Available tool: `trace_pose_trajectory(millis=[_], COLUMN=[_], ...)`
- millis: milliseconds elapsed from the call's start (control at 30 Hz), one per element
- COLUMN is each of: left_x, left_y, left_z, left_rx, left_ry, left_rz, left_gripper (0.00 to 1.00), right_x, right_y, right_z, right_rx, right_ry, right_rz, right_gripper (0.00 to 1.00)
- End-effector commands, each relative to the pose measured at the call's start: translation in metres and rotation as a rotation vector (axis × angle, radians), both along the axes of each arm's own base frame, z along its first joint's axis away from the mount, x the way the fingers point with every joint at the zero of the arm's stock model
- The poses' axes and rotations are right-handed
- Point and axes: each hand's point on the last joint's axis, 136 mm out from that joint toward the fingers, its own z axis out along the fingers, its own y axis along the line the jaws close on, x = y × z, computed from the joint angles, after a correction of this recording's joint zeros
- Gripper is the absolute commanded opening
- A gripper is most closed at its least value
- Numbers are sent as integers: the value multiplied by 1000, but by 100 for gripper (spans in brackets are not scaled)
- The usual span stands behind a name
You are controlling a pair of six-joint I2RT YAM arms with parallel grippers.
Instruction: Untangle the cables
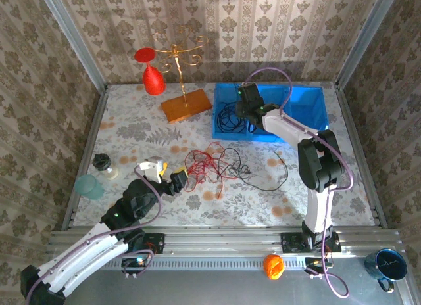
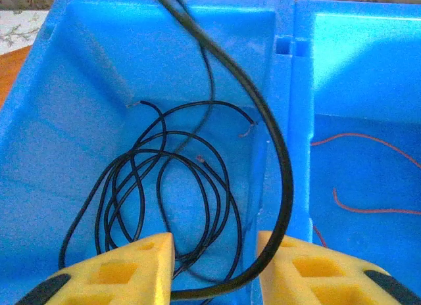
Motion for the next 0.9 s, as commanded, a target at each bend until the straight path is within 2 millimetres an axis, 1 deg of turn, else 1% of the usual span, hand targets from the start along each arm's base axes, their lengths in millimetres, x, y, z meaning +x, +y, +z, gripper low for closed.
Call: trace_pose_trajectory(millis=[0,100,167,333,433,500,600,633,667,767,833,867], left_x=[2,4,4,6,6,7,13,16,19,31,39,44], left_y=[0,-2,-5,-10,-12,-12,-8,-6,-5,-1,-1,-2], left_z=[1,3,4,4,3,0,-9,-15,-19,-40,-52,-57], left_rx=[-19,-18,-19,-28,-35,-24,35,61,77,118,132,138], left_ry=[5,4,8,24,35,45,96,127,158,280,362,396], left_rz=[7,3,-2,-15,-17,-12,22,41,60,97,96,96], left_gripper=[82,82,82,82,82,82,82,82,81,79,78,77], right_x=[-11,-22,-29,-48,-68,-89,-129,-142,-157,-192,-211,-217], right_y=[-4,-2,-4,-10,-9,-1,18,26,30,49,66,73], right_z=[51,73,83,94,99,100,89,77,77,47,29,23], right_rx=[-19,-7,-12,-24,-15,1,13,24,59,156,204,211], right_ry=[-108,-151,-153,-163,-173,-173,-136,-100,-88,10,69,90], right_rz=[-7,9,13,20,34,70,159,191,213,271,323,335], right_gripper=[45,48,49,51,51,50,50,50,50,50,50,50])
